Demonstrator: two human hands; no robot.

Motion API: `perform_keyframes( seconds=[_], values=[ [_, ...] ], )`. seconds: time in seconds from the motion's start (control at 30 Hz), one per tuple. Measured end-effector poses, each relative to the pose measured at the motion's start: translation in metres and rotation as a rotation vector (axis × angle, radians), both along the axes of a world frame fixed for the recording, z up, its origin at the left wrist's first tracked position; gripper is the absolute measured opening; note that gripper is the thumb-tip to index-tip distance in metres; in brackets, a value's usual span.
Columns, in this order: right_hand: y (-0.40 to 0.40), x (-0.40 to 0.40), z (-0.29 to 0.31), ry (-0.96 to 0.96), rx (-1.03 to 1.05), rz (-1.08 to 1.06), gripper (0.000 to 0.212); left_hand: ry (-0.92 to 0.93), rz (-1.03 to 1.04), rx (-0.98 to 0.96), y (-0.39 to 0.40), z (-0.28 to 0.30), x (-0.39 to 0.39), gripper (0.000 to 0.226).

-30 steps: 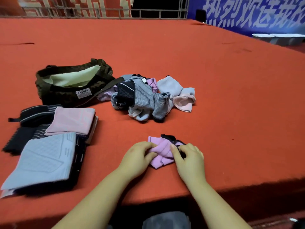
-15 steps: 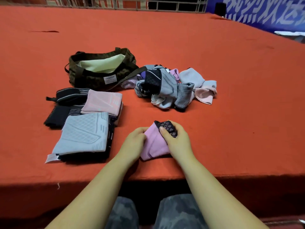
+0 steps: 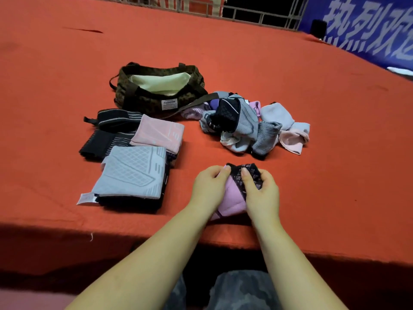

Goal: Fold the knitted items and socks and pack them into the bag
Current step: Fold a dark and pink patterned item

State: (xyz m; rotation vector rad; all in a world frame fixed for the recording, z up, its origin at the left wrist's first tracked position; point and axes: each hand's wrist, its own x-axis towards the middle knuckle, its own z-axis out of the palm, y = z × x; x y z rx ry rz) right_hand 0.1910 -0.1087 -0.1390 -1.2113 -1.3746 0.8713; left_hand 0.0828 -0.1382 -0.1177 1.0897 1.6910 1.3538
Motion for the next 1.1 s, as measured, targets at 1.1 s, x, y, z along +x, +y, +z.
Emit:
perform_keyframes(
  seconds=[1.1],
  values=[
    [0.046,0.051,-0.018,0.393,-0.172,-0.520,0.015,-0.889,0.376,0.143,0.010,0.011,-0.012,0.029]
  ],
)
